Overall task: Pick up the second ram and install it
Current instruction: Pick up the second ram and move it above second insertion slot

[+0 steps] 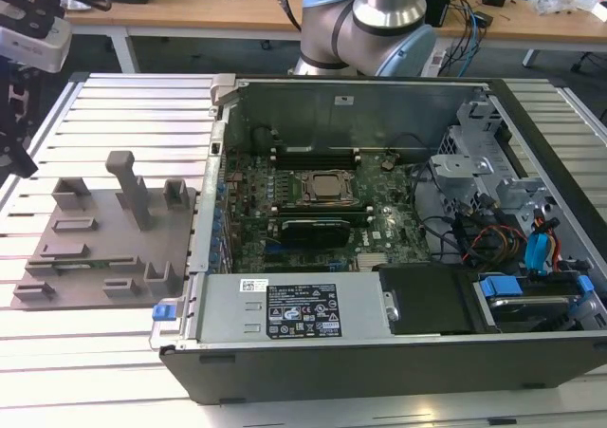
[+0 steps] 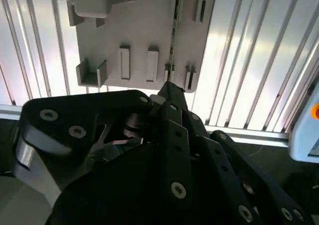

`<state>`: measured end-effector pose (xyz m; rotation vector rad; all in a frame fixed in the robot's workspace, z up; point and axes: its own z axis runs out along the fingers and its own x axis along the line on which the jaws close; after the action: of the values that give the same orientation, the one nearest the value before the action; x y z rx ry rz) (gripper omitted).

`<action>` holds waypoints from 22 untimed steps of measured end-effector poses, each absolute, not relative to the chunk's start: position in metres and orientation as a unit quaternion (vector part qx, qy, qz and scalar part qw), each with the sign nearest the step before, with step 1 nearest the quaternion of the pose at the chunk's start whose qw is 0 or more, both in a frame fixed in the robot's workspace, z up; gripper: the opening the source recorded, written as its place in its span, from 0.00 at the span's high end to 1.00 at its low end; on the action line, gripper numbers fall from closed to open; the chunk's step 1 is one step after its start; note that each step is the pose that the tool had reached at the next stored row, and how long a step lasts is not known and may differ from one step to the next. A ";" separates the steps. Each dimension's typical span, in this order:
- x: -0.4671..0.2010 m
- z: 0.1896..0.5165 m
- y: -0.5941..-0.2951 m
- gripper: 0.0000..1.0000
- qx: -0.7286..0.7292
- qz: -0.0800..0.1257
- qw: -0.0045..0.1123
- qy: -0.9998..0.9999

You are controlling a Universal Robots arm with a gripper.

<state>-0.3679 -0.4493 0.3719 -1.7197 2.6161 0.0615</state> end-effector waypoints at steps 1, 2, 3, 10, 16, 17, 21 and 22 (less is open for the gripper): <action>-0.368 0.372 -0.449 0.90 -0.561 0.020 0.005 0.827; -0.368 0.372 -0.449 0.90 -0.574 0.020 0.005 0.818; -0.368 0.372 -0.449 0.90 -0.588 0.020 0.004 0.808; -0.368 0.372 -0.449 0.90 -0.659 0.019 0.002 0.752; -0.368 0.372 -0.449 0.90 -0.680 0.019 0.001 0.733; -0.368 0.372 -0.449 0.84 -0.680 0.019 0.001 0.733; -0.368 0.371 -0.449 0.70 -0.681 0.019 0.001 0.732; -0.368 0.371 -0.449 0.70 -0.681 0.019 0.001 0.732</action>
<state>-0.3678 -0.4493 0.3707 -2.1386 2.2981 0.0597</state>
